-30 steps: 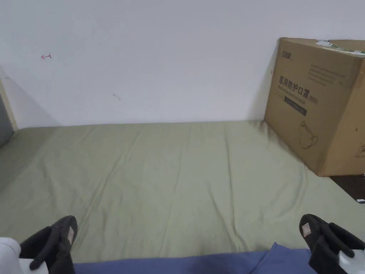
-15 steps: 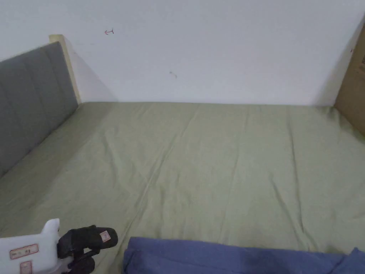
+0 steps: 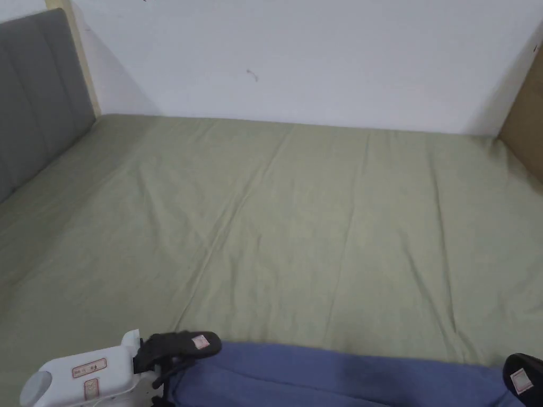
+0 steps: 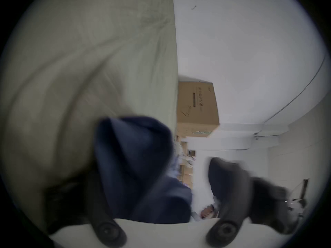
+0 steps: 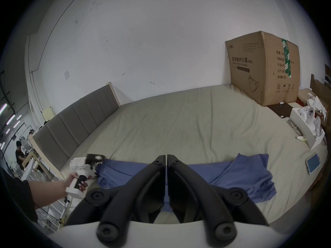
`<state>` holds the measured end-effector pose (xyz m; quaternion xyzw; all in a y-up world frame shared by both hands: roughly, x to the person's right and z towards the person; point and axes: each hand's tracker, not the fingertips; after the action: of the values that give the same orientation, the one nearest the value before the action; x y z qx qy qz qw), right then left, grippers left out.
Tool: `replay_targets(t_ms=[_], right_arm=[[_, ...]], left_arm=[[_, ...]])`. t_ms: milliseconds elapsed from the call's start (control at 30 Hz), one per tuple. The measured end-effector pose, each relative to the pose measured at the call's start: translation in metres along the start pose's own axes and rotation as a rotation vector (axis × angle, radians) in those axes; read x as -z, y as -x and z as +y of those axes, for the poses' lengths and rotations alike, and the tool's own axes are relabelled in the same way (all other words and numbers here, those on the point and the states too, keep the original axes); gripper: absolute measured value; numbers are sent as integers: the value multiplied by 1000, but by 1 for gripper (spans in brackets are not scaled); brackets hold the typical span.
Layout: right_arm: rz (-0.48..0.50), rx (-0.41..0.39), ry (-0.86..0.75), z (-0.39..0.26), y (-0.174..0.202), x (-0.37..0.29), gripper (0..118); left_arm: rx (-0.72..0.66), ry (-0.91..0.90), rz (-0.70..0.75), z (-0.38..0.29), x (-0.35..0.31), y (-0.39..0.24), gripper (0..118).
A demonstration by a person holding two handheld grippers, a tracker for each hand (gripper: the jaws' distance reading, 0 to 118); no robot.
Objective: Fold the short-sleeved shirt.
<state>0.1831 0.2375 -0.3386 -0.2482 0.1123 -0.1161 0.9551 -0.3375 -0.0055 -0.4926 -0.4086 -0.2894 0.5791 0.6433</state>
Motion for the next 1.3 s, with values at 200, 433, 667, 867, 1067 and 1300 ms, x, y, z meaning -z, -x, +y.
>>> replay_targets(t_ms=[200, 433, 667, 867, 1067, 1300], right_arm=[[9, 28, 25, -1, -2, 6, 3], [23, 18, 23, 4, -6, -8, 3], [45, 32, 24, -7, -16, -23, 3], [51, 69, 38, -16, -26, -37, 3], [31, 69, 34, -15, -39, -48, 3], [10, 120, 49, -22, -58, -46, 3]], left_arm=[[149, -55, 266, -12, 4, -9, 6], [644, -114, 673, -46, -21, -113, 7], [707, -210, 866, -73, -49, -161, 7], [658, -11, 629, -104, 71, -181, 7], [697, 177, 567, -131, 178, -178, 89], [717, 72, 567, -125, 129, -199, 113]])
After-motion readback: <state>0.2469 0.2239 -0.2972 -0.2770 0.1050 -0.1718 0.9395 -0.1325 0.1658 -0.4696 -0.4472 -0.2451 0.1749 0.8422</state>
